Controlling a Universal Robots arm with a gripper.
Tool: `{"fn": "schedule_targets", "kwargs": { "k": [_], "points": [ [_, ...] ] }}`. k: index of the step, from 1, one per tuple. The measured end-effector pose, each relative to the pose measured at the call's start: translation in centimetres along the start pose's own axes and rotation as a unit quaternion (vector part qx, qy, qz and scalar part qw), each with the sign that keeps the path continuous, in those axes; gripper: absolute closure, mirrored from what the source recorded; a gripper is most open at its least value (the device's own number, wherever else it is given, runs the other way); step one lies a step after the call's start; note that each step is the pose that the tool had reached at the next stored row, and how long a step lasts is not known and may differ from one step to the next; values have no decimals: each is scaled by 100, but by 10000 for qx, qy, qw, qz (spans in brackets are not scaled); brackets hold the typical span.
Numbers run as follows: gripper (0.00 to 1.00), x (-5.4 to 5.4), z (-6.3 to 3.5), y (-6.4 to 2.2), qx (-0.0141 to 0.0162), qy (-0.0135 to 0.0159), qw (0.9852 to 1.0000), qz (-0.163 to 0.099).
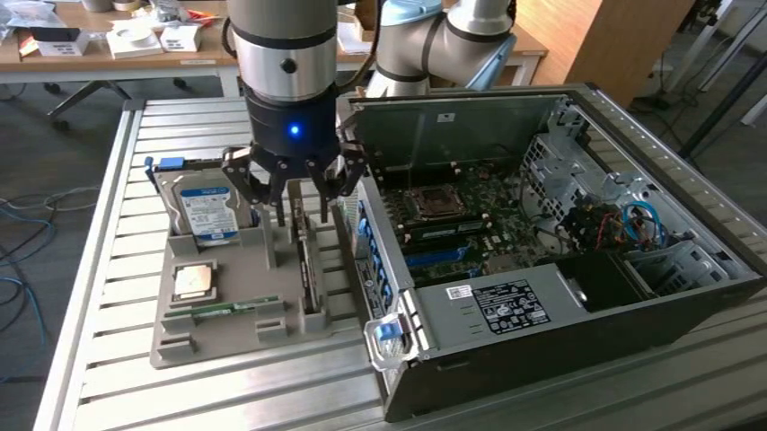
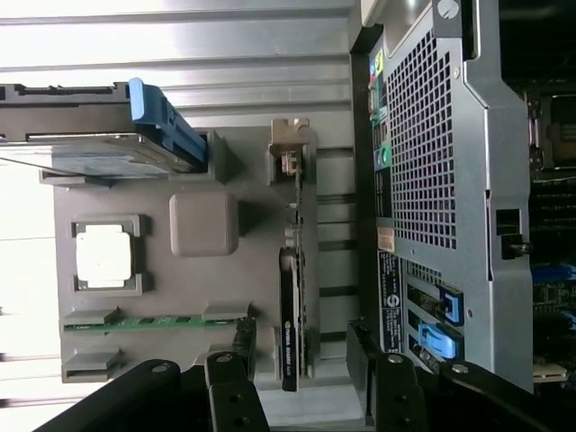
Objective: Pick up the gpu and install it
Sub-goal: 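Pick up the gpu and move the gpu toward the slot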
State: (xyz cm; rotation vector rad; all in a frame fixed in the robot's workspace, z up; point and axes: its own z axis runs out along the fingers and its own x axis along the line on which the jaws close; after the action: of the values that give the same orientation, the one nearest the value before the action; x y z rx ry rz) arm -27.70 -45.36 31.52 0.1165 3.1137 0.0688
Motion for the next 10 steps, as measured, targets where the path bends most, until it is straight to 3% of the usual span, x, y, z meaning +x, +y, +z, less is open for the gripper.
{"fn": "schedule_targets", "kwargs": {
  "k": [10],
  "points": [
    [47,4,177,-8,0,0,10000,0]
  ]
}}
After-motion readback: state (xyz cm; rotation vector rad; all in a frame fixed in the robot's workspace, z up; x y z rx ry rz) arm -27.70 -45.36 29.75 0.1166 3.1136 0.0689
